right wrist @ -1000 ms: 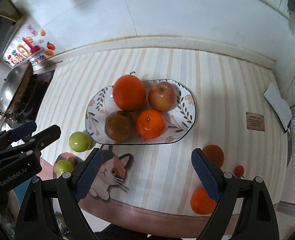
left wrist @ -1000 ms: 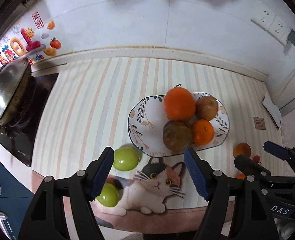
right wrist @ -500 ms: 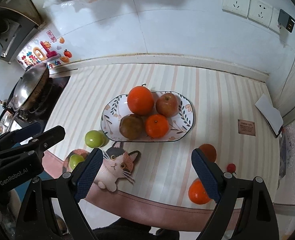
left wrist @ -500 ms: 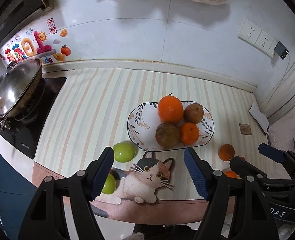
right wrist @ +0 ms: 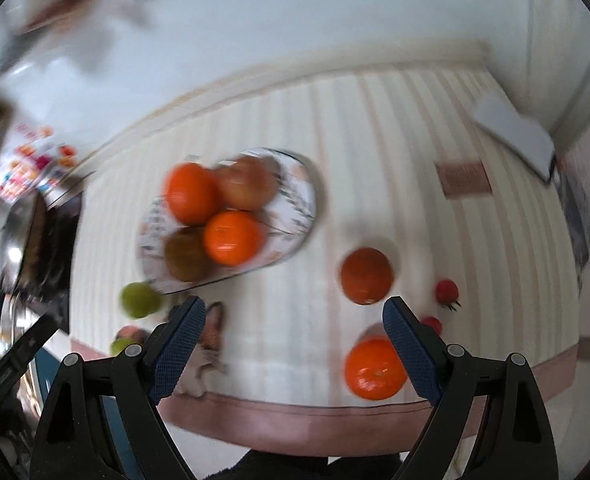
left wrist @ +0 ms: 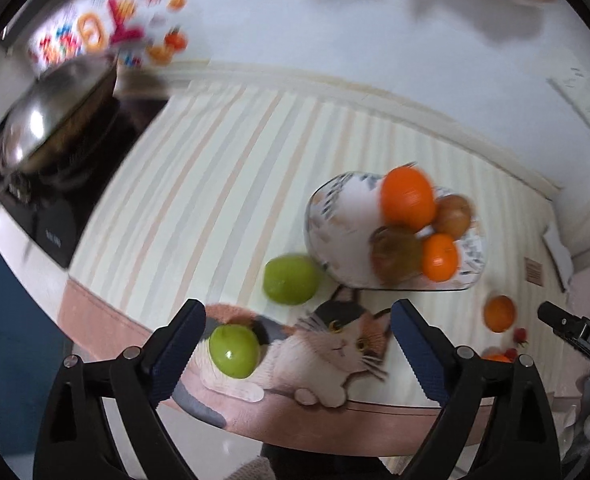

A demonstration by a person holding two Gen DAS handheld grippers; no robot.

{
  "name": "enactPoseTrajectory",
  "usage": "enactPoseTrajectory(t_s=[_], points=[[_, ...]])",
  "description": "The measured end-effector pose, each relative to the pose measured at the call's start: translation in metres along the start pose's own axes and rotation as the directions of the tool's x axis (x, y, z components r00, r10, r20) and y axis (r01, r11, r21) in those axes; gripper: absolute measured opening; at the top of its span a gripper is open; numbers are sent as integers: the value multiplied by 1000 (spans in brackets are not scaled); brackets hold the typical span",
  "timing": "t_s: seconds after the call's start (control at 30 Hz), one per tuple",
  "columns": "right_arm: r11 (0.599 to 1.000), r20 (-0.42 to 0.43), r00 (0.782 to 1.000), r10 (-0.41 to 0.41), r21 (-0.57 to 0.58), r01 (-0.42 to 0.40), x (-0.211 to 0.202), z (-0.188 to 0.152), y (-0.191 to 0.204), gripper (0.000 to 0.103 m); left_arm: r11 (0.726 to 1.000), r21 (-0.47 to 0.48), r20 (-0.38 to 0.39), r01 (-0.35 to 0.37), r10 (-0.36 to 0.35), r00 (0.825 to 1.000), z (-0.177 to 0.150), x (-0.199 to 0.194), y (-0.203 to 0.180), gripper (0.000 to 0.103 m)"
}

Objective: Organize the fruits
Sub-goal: 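Move the left tool to the green apple and the right tool to the dark orange, then grasp the green apple with the left tool while the right tool grasps the dark orange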

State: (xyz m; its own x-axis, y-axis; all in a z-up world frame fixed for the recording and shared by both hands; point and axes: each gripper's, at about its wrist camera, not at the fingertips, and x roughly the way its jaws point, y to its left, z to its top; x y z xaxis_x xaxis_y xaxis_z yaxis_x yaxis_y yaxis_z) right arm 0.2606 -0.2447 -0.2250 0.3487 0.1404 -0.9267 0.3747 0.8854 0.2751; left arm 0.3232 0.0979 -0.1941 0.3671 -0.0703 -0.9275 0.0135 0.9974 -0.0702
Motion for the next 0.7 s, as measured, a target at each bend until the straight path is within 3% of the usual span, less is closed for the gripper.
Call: enactPoseTrajectory(t_s=[0.3,0.37,0.5,0.7], points=[[990,-108,987,-123,56,130,93,20,-29,91,993,-118,-159,-31,12,987,-5,71,40,94],[985,-115,980,-162,46,168,107,22,-32,73,990,-135,-190,-41,14,982,-7,84,48,94],[979,-111,976,-188,54,195,119,22,-39,59,987,-143,-234,-67,32,972,-8,104,57,94],[983,-98,979,-180,4,181,117,14,-34,58,991,-126,-232,-50,19,973,-1,113,50,94]])
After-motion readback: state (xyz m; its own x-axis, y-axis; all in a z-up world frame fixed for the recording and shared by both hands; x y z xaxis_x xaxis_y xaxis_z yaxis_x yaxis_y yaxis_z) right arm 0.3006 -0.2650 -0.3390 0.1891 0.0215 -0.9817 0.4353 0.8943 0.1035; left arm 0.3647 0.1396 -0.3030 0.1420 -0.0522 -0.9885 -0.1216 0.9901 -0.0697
